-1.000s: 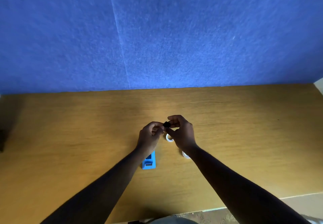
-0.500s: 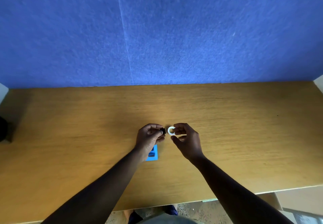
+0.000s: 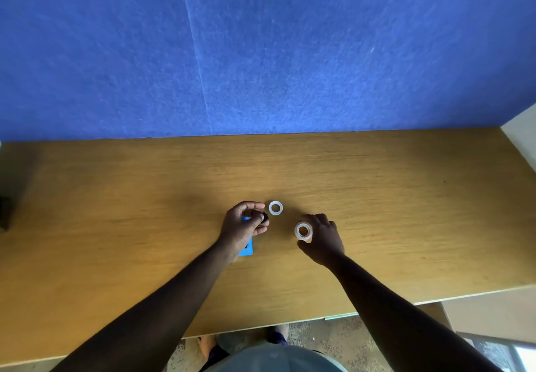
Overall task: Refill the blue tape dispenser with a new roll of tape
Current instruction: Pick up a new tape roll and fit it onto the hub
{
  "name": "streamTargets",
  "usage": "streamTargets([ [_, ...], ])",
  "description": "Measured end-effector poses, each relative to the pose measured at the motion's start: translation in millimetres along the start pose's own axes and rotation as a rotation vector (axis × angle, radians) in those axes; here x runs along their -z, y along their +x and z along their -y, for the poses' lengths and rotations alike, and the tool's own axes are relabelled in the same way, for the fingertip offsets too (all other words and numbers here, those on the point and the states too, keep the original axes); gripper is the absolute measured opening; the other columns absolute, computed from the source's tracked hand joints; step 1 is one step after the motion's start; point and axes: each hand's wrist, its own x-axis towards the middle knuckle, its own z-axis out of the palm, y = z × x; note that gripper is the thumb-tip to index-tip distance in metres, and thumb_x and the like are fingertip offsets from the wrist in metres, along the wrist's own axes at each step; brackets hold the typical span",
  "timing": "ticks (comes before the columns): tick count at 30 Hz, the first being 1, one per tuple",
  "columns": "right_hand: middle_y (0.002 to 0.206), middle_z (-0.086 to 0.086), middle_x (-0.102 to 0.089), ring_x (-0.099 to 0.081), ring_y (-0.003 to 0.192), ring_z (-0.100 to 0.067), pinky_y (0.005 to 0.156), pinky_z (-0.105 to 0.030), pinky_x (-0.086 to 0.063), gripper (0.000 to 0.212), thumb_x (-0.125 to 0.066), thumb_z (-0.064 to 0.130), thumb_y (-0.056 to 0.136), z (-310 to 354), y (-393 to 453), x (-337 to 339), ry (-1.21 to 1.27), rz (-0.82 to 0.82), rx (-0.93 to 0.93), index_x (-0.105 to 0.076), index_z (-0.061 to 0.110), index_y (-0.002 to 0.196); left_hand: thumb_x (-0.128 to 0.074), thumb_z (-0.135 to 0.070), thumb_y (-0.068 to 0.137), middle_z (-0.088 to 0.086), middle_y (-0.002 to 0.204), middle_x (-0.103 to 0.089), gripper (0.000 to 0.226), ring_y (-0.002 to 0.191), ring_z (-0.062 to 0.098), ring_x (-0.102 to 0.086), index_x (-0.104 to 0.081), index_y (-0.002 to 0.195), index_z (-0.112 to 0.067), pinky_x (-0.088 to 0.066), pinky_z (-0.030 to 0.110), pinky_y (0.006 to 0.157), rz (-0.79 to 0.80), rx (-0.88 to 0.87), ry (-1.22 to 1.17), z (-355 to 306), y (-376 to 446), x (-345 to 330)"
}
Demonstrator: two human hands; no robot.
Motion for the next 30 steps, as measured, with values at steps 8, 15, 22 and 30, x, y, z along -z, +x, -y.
streamTargets([
  [8,0.149,0.002,-0.046,-0.048,0.132,-0.025,0.092,-0.036,-0.058,0.063,-0.077,0.023,0.089,4,0,0,-0.176,0.005,0.097,-0.052,0.035,0.145,-0.063,0.005,0.095,0.012,0.098,-0.07,0.016,0.096,0.037,-0.075,-0.068,0.11,0.004,-0.063,0.033,0.082,-0.039,0.005,0.084,3,-3,0],
  [15,0.131,-0.001,-0.061,-0.064,0.108,-0.019,0.085,-0.034,-0.061,0.052,-0.083,0.023,0.082,6,0,-1,0.165,-0.089,0.074,-0.061,0.028,0.128,-0.065,0.002,0.094,0.016,0.107,-0.071,0.015,0.093,0.031,-0.076,-0.07,0.108,0.001,-0.063,0.033,0.083,-0.061,0.012,0.074,8,-7,-1],
  [22,0.128,-0.004,-0.069,-0.075,0.104,-0.024,0.084,-0.034,-0.063,0.048,-0.078,0.001,0.088,34,-21,31,1.032,0.113,0.098,-0.065,0.025,0.128,-0.07,0.004,0.09,0.019,0.109,-0.074,0.017,0.102,0.028,-0.074,-0.074,0.107,0.006,-0.061,0.022,0.08,-0.056,-0.01,0.027,0,-14,-3],
  [30,0.13,-0.001,-0.071,-0.072,0.116,-0.024,0.096,-0.041,-0.061,0.052,-0.083,0.006,0.085,58,-32,50,1.071,0.159,0.229,-0.067,0.024,0.13,-0.075,0.004,0.085,0.017,0.104,-0.076,0.017,0.096,0.025,-0.075,-0.075,0.102,0.003,-0.062,0.026,0.078,-0.037,-0.075,-0.052,-13,-19,-15],
])
